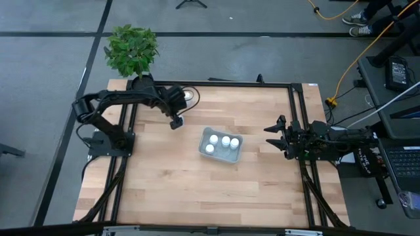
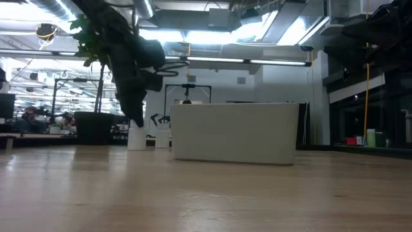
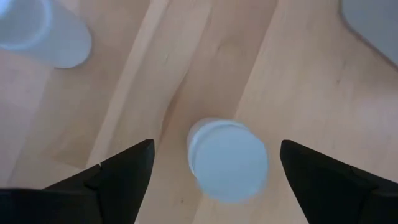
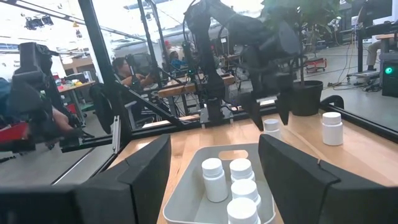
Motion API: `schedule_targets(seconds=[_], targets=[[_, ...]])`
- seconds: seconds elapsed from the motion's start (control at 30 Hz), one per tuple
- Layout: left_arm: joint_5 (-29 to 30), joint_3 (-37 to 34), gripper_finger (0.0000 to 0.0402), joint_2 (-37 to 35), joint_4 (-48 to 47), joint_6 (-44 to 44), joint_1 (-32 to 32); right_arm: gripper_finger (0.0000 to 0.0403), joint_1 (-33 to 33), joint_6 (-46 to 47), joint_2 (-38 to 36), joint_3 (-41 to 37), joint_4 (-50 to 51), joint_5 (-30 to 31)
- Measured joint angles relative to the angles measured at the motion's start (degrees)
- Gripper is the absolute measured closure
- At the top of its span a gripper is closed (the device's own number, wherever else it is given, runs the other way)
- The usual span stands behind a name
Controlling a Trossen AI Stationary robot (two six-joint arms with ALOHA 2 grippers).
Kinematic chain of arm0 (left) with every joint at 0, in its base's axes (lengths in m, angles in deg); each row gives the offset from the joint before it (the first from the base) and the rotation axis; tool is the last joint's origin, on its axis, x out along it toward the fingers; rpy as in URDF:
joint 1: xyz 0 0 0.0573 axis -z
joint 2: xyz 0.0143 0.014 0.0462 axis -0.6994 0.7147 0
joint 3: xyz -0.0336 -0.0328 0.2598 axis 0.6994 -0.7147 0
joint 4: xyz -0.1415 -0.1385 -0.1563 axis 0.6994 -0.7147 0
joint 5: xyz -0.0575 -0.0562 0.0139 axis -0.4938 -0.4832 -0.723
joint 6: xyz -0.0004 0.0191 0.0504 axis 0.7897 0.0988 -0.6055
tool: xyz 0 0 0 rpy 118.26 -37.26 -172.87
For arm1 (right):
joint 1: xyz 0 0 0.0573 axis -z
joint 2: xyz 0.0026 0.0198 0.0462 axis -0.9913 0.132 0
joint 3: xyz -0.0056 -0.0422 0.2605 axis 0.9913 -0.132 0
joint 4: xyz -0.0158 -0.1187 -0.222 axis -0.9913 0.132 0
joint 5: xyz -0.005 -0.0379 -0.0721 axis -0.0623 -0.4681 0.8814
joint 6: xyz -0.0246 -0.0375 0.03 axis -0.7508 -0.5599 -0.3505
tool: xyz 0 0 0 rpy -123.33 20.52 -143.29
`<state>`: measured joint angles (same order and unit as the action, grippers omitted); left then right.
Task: Pick and place pill bottles into a basket
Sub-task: Put the bottom white large pill bottle into the bin
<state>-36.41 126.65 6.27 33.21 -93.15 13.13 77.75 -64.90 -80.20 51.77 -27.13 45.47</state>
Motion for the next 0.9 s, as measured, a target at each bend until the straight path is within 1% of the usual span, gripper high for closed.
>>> schedule_targets(seconds=[0.17,0.27,0.33,0.47,0.67,0.7,0.8,0.9], targets=[[0.00,0.00,0.0059,3.38,0.95,-0.12,0.00,0.0158,0.00,0.00,0.00,0.00,0.00,0.00],[0.00,0.00,0.0064,3.64,1.64,-0.12,0.00,0.0158,0.00,0.02,0.00,0.00,0.00,0.00],[0.00,0.00,0.0074,3.64,2.40,-0.09,0.00,0.0158,-0.02,0.02,0.00,0.00,0.00,0.01],[0.00,0.00,0.0118,3.64,2.19,-0.09,0.00,0.0158,-0.01,0.02,0.00,0.00,0.00,0.00],[-0.03,0.00,0.0223,3.62,1.56,0.40,0.00,0.0158,-0.01,0.01,0.00,0.00,0.00,0.00],[-0.05,0.00,0.0232,3.60,1.50,0.50,0.00,0.0158,-0.01,0.02,0.00,0.00,0.00,0.00],[-0.39,0.02,0.0232,3.60,1.20,1.11,0.07,0.0158,0.00,0.02,0.00,0.00,0.00,0.00],[-2.02,0.02,0.0232,3.32,0.65,2.04,0.39,0.0158,0.00,0.00,0.00,0.00,0.00,0.00]])
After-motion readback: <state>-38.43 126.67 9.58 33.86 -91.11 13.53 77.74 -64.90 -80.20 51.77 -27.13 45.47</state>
